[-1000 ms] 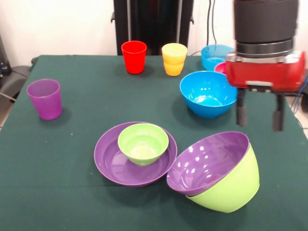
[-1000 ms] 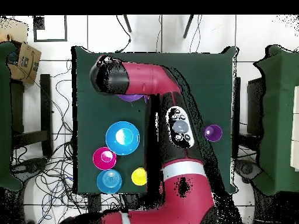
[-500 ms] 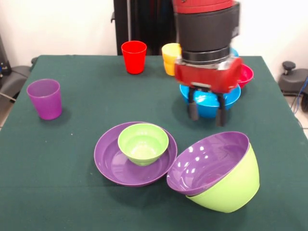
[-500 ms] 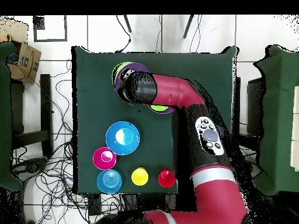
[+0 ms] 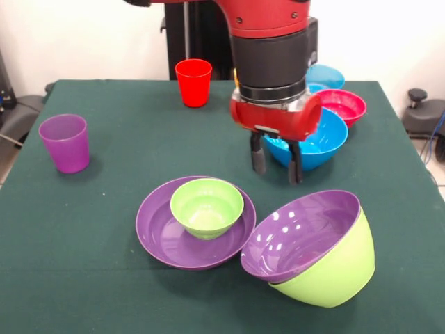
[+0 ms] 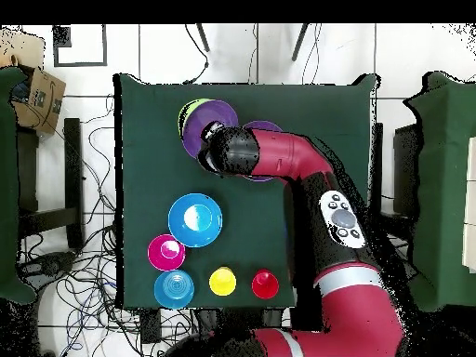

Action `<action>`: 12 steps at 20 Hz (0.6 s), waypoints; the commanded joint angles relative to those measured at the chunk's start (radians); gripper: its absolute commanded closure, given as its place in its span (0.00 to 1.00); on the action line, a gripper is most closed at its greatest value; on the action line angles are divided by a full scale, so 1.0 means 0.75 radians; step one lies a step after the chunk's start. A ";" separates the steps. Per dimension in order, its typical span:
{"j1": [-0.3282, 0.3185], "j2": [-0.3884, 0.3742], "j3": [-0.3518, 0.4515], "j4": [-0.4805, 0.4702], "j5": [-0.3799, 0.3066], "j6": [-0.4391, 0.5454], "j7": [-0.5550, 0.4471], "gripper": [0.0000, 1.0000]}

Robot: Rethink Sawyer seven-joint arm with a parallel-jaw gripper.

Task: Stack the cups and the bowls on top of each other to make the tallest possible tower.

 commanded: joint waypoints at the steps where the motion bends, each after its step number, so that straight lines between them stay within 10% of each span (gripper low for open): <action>1: 0.087 0.034 0.088 0.016 -0.085 0.001 -0.102 0.00; 12: 0.160 -0.056 0.082 -0.080 0.017 0.223 -0.032 0.00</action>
